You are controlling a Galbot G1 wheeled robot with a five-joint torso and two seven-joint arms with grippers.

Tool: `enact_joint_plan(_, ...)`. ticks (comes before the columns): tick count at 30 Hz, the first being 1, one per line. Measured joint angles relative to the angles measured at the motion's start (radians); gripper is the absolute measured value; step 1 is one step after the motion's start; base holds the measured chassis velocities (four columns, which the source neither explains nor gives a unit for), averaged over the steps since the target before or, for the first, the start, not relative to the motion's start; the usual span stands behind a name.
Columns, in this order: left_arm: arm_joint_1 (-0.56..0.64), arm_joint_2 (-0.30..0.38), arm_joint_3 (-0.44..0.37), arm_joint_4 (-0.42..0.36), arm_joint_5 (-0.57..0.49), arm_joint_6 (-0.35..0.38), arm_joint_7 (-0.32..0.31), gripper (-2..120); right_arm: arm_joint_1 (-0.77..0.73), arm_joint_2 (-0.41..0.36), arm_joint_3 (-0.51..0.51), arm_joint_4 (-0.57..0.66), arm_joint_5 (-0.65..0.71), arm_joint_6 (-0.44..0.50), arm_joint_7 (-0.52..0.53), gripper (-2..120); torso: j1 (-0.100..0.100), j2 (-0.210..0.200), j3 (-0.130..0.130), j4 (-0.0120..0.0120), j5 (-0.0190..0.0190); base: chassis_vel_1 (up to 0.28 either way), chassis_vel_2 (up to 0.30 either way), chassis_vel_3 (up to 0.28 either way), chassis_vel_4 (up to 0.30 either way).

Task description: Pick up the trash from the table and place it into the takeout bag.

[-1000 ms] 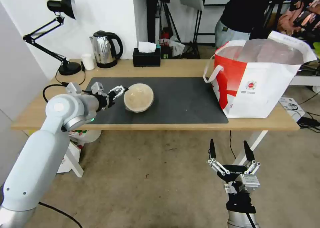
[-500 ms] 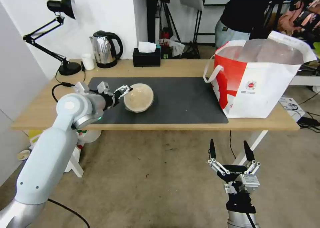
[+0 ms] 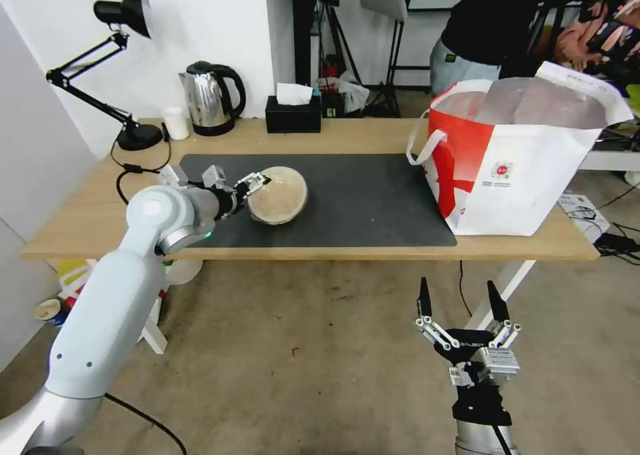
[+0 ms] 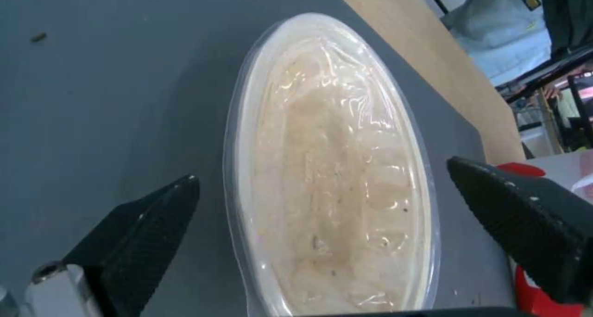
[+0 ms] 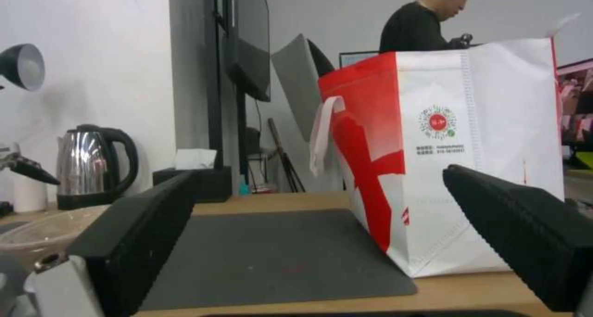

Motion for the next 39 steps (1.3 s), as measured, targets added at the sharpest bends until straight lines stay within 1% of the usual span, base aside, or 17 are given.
enact_joint_plan(14,-0.007,-0.003,0.011,0.017,0.004,-0.002,-0.001,100,0.0,0.0,0.0,0.0,0.0,0.0,0.0,100,0.0,0.0,0.0,0.0,0.0001,0.0,0.0,0.0,0.0)
enact_joint_plan(22,-0.008,-0.01,0.016,0.039,0.004,-0.002,0.001,100,0.0,0.0,0.0,0.0,0.0,0.0,0.0,100,0.0,0.0,0.0,0.0,0.0001,0.0,0.0,0.0,0.0)
enact_joint_plan(39,-0.025,-0.039,0.033,0.087,0.026,0.001,0.028,100,0.0,0.0,0.0,0.0,0.0,0.0,0.0,100,0.0,0.0,0.0,0.0,0.0,0.0,0.0,0.0,0.0)
